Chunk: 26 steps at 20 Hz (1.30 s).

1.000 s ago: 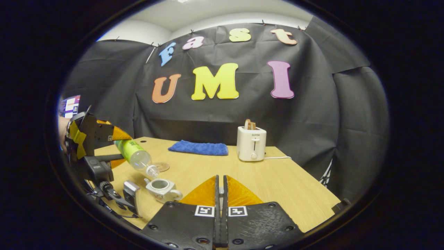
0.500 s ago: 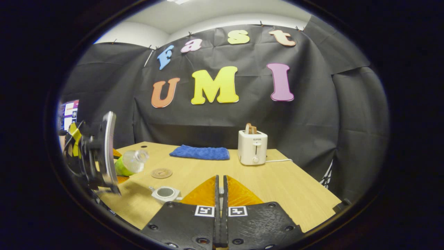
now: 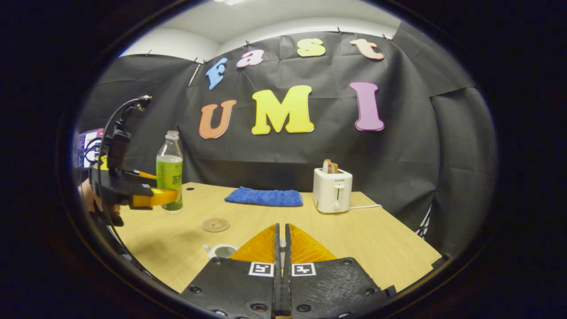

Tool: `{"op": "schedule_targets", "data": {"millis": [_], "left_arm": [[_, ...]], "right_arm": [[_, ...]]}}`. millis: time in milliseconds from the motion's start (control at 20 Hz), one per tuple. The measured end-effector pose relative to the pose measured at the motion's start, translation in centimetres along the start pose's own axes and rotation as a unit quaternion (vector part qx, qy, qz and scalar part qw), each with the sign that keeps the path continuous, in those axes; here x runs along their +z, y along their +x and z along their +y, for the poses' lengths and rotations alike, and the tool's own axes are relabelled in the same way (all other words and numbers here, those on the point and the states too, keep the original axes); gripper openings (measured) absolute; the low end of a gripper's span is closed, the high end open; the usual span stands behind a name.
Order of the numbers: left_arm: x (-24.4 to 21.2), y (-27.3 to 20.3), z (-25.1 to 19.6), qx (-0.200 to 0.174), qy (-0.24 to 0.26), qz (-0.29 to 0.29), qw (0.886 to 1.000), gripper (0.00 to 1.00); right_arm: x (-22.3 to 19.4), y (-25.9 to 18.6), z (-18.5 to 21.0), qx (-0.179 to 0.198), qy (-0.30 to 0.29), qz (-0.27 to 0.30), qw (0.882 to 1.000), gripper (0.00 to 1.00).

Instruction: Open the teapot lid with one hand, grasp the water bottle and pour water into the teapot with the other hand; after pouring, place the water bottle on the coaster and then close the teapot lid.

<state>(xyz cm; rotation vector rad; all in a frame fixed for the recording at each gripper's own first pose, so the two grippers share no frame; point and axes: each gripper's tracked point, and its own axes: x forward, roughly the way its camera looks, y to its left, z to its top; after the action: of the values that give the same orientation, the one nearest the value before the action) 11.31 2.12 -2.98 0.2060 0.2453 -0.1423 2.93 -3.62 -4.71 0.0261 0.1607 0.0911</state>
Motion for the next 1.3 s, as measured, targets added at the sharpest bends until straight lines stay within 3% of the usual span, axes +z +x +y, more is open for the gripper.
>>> {"op": "schedule_targets", "data": {"millis": [350, 650, 1300], "left_arm": [[-0.5, 7.4, 0.3, 0.003, -0.078, -0.039, 0.996, 0.73], [-3.2, 12.0, -0.6, -0.006, -0.107, -0.016, 0.994, 0.74], [-5.7, 13.3, -2.5, -0.03, -0.11, 0.008, 0.994, 0.77]], "right_arm": [[-0.8, 1.1, 0.2, -0.002, 0.002, 0.011, 1.0, 0.0], [-2.2, 2.4, 0.0, -0.002, 0.005, 0.028, 1.0, 0.0], [-3.2, 3.6, 2.1, 0.013, -0.008, 0.038, 0.999, 0.0]]}}
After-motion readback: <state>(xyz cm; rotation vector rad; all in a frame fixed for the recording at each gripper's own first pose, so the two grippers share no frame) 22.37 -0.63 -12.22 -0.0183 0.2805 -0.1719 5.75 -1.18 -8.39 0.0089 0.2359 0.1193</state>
